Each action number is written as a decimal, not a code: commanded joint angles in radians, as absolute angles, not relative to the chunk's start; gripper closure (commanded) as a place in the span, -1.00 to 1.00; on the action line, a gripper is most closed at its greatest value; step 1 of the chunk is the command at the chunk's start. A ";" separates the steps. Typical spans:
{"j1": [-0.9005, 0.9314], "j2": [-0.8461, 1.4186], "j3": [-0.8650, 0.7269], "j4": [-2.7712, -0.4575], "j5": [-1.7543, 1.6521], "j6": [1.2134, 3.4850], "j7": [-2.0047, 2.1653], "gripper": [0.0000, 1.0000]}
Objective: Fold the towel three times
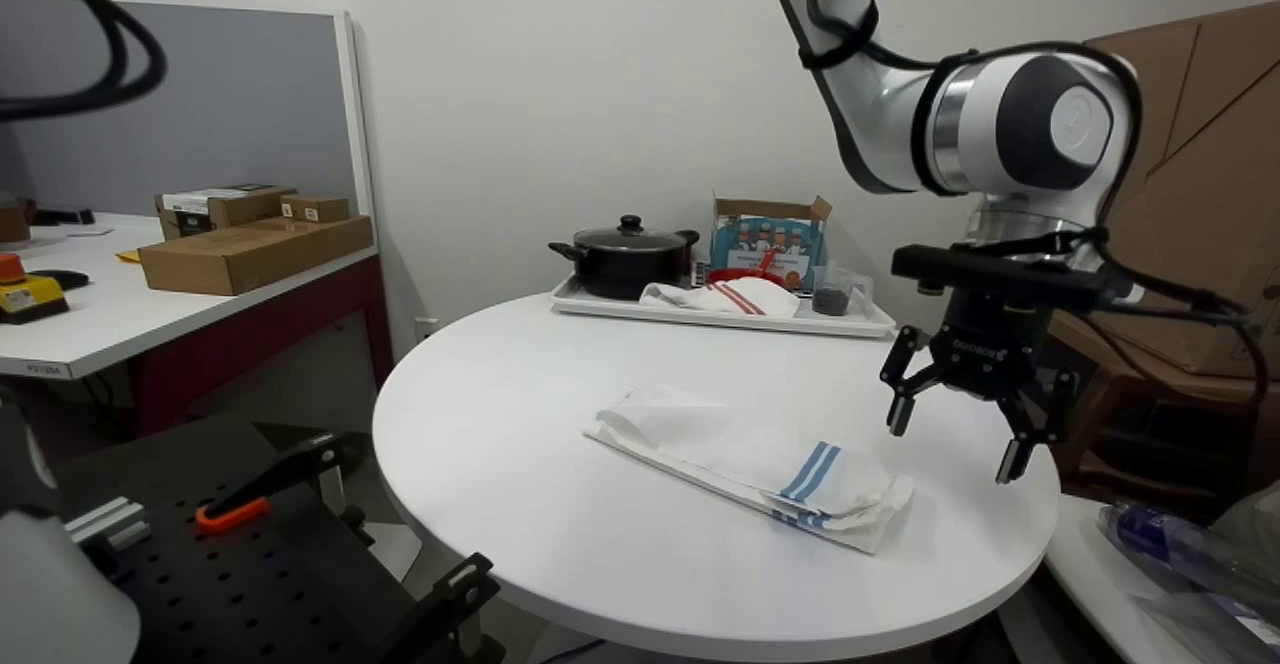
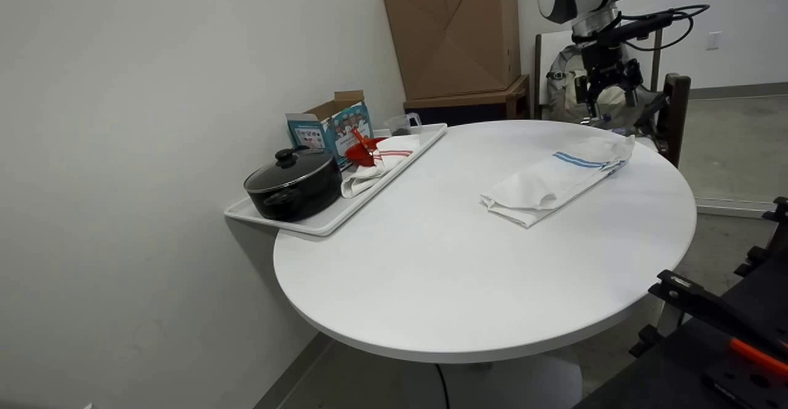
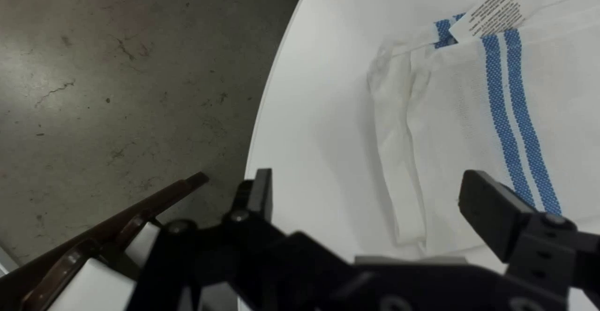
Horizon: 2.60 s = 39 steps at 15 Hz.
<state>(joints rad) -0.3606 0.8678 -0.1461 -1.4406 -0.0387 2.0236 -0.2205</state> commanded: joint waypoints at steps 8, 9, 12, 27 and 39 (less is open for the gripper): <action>-0.340 0.994 -0.118 -1.367 -0.031 2.045 -0.208 -1.00; -0.339 1.003 -0.115 -1.360 -0.030 2.045 -0.208 -1.00; -0.334 1.028 -0.111 -1.342 -0.032 2.045 -0.210 -0.94; -0.332 1.019 -0.113 -1.338 -0.029 2.048 -0.207 0.96; -0.311 0.853 -0.170 -1.440 -0.072 2.063 -0.184 0.95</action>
<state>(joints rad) -0.3508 0.9129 -0.1668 -1.3716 -0.0426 2.0430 -0.2154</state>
